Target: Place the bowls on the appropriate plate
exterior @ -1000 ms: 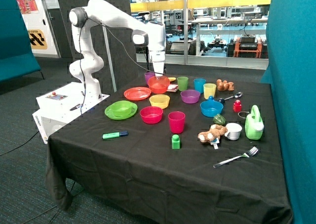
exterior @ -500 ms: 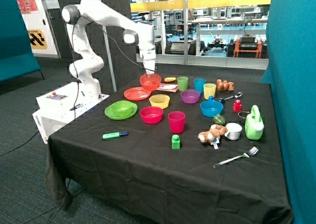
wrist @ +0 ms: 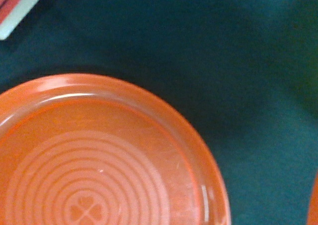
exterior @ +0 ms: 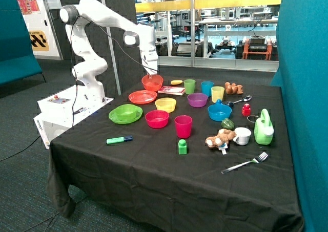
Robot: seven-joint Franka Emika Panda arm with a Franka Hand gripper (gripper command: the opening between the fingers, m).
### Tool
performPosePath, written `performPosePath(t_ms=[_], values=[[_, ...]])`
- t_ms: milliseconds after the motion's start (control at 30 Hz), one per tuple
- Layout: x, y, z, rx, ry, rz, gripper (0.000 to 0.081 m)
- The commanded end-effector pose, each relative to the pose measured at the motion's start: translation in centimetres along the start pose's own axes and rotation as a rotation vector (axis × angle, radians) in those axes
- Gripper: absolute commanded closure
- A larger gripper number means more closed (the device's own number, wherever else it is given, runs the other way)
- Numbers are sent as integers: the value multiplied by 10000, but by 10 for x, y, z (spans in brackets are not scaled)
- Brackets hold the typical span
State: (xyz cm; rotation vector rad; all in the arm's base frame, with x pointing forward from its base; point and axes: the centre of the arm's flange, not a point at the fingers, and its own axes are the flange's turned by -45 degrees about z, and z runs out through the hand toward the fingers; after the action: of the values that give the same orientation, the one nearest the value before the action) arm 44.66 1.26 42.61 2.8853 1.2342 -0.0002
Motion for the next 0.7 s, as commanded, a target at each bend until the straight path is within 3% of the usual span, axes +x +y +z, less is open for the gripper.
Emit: performPosePath(t_ms=[0,333,667], values=[[1,-34,1,30,16,-988,808],[3,-74,5,29,18,-2109,808],[-6,-94,27,29,18,-2299,808]])
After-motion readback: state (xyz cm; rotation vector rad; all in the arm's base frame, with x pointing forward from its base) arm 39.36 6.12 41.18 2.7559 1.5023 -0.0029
